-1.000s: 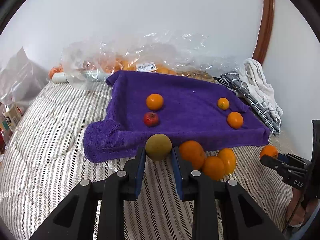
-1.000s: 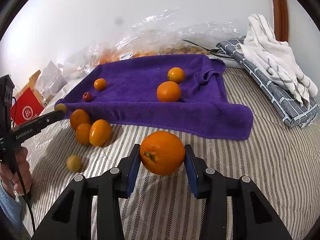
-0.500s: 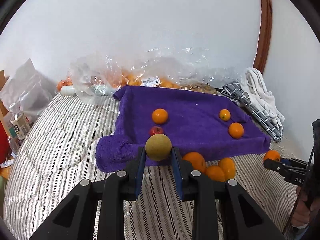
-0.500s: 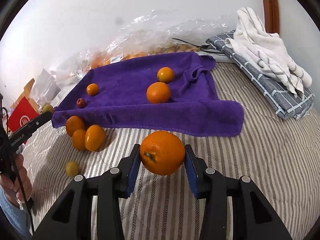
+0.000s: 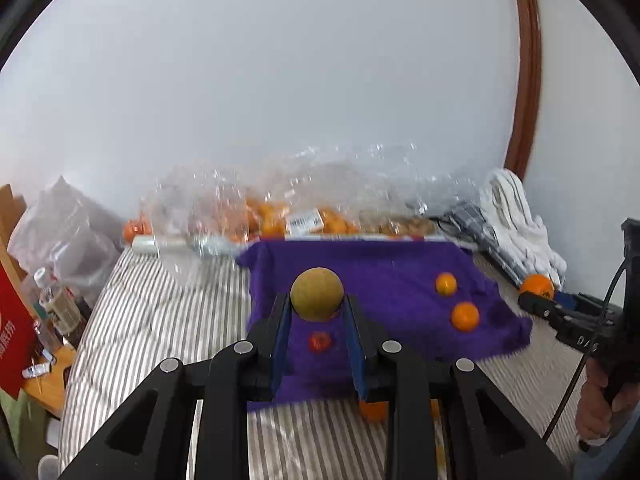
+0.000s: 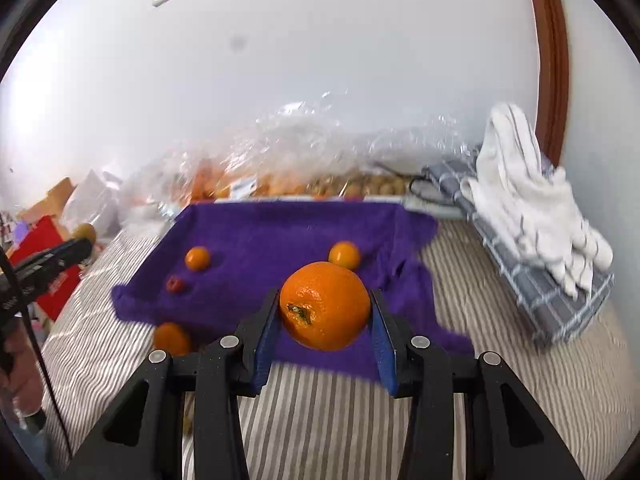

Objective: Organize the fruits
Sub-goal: 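Carry the orange and yellow-green fruit over the towel and lower them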

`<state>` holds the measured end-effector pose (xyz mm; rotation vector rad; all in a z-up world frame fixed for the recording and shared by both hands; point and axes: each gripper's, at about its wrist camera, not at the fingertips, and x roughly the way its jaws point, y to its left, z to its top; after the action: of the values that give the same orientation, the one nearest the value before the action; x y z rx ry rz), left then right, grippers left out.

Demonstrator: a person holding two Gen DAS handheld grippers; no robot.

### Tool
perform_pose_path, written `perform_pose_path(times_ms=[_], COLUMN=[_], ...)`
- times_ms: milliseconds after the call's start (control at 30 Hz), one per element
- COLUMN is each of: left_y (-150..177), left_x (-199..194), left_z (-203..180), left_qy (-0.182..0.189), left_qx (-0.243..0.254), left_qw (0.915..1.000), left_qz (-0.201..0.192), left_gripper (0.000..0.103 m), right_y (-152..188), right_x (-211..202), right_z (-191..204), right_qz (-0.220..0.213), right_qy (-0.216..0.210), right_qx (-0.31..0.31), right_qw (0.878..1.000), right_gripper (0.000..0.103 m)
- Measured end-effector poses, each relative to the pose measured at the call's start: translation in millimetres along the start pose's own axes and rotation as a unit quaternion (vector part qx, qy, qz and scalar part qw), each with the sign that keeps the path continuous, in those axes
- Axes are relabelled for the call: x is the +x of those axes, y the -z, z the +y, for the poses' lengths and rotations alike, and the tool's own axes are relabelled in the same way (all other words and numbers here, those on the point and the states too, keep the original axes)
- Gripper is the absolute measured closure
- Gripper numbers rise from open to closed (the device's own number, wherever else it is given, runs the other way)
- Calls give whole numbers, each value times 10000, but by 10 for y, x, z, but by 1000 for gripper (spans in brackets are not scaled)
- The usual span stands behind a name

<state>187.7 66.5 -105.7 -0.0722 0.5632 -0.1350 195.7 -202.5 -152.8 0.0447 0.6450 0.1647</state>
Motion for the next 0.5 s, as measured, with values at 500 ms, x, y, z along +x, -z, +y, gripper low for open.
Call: perform_pose_path(times_ms=[500], left_y=[85], left_x=[671], left_z=[135], left_qy=[28], left_qx=[-82], left_qw=[9999], left_qz=[56], left_gripper=[78], right_y=[-57], right_x=[586], right_z=[-28], right_qz=[83], right_qy=[-106], right_qx=[216], right_qw=[9997], right_gripper=[61])
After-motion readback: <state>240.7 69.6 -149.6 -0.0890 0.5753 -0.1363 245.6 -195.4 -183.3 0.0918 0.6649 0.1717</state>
